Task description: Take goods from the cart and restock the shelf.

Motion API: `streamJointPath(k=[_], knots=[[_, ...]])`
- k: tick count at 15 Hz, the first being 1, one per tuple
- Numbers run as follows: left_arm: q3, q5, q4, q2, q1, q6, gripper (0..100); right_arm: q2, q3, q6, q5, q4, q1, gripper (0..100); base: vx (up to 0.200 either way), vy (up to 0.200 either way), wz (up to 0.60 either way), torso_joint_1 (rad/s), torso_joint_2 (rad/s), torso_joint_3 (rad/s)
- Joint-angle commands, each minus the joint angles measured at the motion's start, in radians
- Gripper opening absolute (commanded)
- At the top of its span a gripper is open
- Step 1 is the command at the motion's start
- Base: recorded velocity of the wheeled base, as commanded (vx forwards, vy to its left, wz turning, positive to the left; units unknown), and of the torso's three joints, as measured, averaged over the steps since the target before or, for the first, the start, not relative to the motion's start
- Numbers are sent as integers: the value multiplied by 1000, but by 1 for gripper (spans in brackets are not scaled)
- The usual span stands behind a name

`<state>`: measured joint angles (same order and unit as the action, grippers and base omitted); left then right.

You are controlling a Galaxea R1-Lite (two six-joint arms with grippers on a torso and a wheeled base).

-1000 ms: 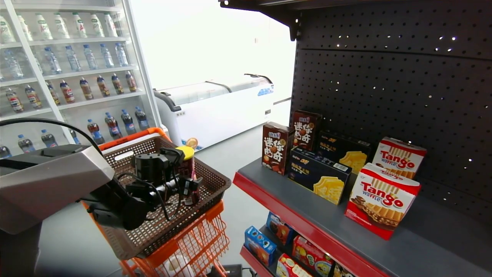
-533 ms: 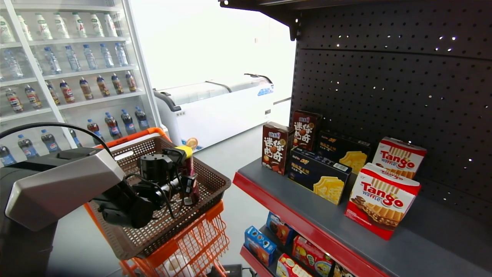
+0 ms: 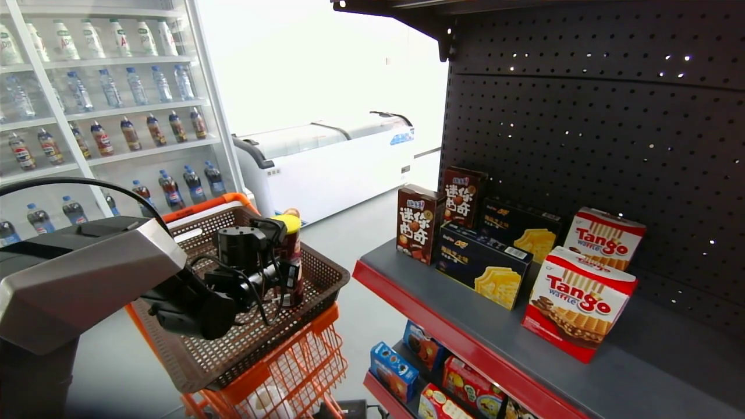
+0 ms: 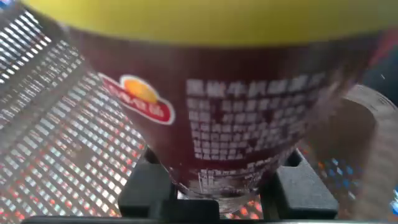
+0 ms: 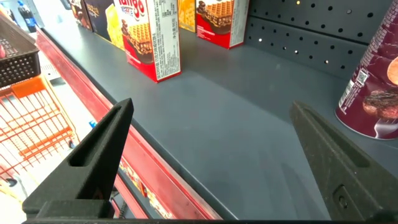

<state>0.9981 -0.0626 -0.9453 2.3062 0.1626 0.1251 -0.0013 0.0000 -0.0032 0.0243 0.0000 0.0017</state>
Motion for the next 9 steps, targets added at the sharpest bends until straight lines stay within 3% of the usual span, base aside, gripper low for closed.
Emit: streamJointPath(k=[1, 3, 5, 6, 8, 9], knots=[[11, 13, 97, -123, 14, -5, 0, 1, 0, -1, 0, 0, 0, 100, 0, 0, 0, 0, 0, 0], [22, 98, 188, -235, 41, -5, 0, 1, 0, 0, 0, 0, 0, 100, 0, 0, 0, 0, 0, 0], [19, 121, 270, -326, 52, -2, 0, 1, 0, 0, 0, 0, 0, 100, 0, 0, 0, 0, 0, 0], [13, 161, 316, -389, 80, -1, 0, 1, 0, -1, 0, 0, 0, 100, 0, 0, 0, 0, 0, 0], [-22, 165, 387, -464, 103, 84, 0, 1, 0, 0, 0, 0, 0, 100, 0, 0, 0, 0, 0, 0], [-39, 175, 415, -511, 127, 79, 0, 1, 0, 0, 0, 0, 0, 100, 0, 0, 0, 0, 0, 0]])
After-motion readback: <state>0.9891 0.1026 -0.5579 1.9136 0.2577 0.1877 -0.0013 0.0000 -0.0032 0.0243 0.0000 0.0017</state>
